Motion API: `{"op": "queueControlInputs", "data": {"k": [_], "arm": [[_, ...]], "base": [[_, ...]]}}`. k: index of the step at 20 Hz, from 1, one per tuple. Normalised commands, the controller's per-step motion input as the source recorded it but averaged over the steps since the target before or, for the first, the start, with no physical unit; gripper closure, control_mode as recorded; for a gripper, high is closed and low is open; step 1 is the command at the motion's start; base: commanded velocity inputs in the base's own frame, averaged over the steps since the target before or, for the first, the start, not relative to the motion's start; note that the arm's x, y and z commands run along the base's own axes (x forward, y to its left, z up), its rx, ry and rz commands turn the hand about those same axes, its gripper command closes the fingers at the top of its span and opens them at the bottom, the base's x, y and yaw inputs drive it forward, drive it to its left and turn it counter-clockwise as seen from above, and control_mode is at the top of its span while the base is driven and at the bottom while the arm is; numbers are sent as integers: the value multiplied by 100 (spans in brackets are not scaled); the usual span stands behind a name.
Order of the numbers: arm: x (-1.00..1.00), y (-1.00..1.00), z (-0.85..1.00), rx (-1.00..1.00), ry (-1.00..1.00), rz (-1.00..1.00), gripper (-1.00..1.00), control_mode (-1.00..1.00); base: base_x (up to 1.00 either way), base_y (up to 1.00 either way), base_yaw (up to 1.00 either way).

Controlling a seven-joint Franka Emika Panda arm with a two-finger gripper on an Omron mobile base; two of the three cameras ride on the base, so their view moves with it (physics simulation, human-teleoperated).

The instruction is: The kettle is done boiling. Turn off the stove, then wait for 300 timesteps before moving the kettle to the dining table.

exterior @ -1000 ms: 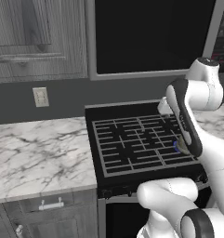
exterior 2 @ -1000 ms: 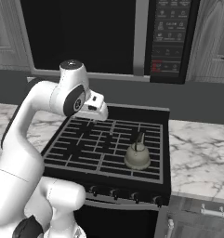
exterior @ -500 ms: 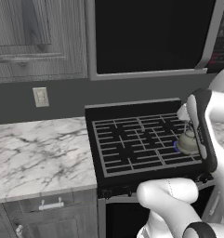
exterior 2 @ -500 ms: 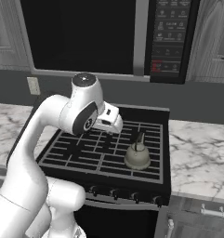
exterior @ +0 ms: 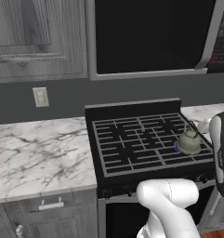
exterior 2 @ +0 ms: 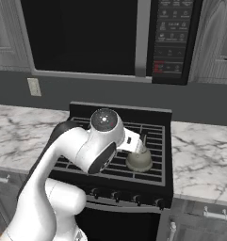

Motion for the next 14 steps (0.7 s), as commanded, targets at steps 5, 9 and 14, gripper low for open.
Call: {"op": "queueControlInputs", "data": {"k": [5, 9, 14], "arm": [[-22, -57, -37, 0, -20, 0, -100, -100], [-17, -54, -39, 0, -17, 0, -100, -100], [-5, -49, -38, 0, -15, 0, -100, -100]], "base": [[0, 0, 0], [0, 0, 0], [0, 0, 0]]}}
